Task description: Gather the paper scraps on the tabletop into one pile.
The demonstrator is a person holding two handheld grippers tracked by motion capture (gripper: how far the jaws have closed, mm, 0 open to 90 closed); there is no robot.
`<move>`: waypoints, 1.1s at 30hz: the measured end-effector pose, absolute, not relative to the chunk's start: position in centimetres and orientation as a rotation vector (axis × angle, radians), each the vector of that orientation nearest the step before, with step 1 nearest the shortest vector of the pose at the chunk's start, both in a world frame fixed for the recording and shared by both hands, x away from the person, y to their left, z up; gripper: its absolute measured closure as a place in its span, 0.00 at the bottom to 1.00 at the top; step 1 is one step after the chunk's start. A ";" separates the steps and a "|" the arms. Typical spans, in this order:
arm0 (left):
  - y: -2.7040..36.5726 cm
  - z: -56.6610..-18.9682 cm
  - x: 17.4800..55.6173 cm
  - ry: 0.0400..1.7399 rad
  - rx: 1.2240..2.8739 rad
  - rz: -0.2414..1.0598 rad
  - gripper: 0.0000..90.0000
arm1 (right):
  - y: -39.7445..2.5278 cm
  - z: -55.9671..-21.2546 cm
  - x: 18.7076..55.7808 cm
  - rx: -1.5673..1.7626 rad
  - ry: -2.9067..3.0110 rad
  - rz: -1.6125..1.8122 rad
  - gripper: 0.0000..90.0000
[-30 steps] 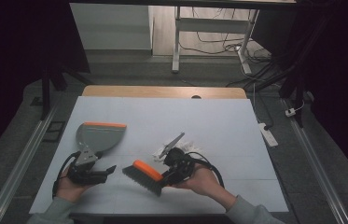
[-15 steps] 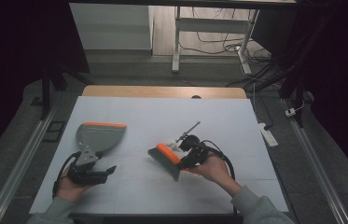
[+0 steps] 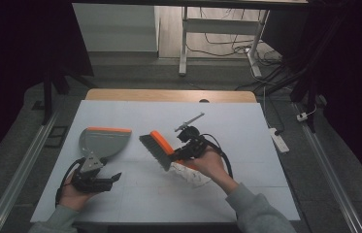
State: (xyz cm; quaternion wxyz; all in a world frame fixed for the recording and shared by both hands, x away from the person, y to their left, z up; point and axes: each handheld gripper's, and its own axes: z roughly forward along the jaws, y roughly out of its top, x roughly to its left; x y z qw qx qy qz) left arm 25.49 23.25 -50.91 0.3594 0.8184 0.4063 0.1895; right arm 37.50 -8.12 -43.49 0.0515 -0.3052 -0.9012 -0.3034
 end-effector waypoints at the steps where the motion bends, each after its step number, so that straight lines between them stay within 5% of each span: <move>1: 23.3 -50.9 25.5 1.048 2.110 0.488 0.31 | -7.4 -44.0 37.9 -0.929 -2.726 -0.914 0.79; 5: 23.3 -51.0 25.5 1.046 2.111 0.486 0.31 | -6.1 -46.0 39.3 -0.969 -2.765 -0.809 0.79; 12: 23.3 -51.0 25.5 1.043 2.111 0.481 0.31 | -9.7 -45.7 40.7 -1.107 -2.781 -0.804 0.79; 24: 23.2 -51.0 25.5 1.040 2.113 0.484 0.31 | -17.0 -39.6 36.8 -0.903 -2.851 -1.025 0.79; 33: 23.0 -51.0 25.5 1.041 2.118 0.485 0.31 | -20.3 -42.2 34.3 -0.652 -2.945 -0.719 0.79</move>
